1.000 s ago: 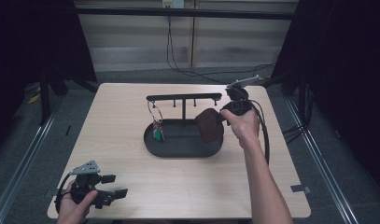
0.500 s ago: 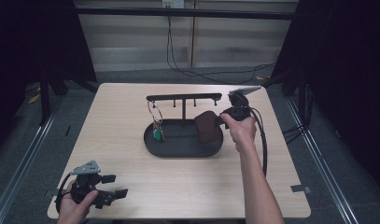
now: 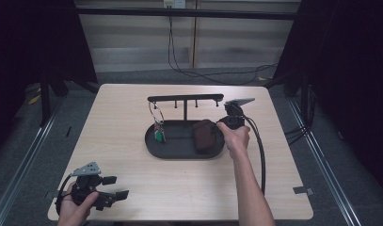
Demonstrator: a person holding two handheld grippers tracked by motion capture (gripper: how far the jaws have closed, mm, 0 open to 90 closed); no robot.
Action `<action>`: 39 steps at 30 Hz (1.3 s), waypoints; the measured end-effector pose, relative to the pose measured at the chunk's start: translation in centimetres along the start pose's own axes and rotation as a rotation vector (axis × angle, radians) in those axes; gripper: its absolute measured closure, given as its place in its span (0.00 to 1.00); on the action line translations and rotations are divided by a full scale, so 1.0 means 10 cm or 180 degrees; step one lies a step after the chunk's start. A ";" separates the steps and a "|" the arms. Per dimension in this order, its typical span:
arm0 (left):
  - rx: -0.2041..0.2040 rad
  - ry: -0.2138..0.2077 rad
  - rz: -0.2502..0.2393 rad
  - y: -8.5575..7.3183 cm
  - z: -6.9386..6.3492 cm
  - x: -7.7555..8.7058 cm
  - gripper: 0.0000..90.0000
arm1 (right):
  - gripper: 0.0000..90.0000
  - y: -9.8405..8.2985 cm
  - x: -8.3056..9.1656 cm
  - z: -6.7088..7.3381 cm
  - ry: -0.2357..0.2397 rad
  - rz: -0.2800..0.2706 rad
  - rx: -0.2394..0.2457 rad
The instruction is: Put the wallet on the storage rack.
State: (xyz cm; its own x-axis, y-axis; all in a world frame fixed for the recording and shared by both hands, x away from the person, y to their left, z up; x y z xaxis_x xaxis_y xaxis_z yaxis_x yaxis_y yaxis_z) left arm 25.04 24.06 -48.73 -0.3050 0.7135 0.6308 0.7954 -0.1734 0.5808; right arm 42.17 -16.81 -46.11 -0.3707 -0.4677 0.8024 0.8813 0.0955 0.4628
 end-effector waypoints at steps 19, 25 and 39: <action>-0.0002 0.0004 0.0030 0.00 0.01 -0.02 0.19 | 0.73 -0.04 -0.03 -0.08 -0.0241 0.0047 0.0096; -0.0008 0.0003 0.0039 0.01 0.02 -0.03 0.19 | 0.62 -0.05 0.02 -0.10 -0.0278 0.0044 0.0145; -0.0004 0.0017 0.0027 0.02 0.04 -0.02 0.19 | 0.40 -0.11 0.28 -0.06 -0.0306 -0.0197 0.0427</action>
State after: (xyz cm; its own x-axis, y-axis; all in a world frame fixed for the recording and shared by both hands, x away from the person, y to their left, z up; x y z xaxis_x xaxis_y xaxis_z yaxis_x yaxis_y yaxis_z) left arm 25.44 24.13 -48.97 -0.3010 0.7083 0.6385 0.7973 -0.1804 0.5759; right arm 40.40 -18.74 -44.63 -0.4550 -0.3906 0.8003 0.8114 0.1885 0.5533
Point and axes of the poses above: each handheld gripper's, and its own axes: x roughly backward along the jaws, y roughly out of its top, z roughly to its left, the point moved 4 cm from there along -x, roughly forward along the jaws, and after that the axes turned 15 degrees about x, right-handed, at the moved point
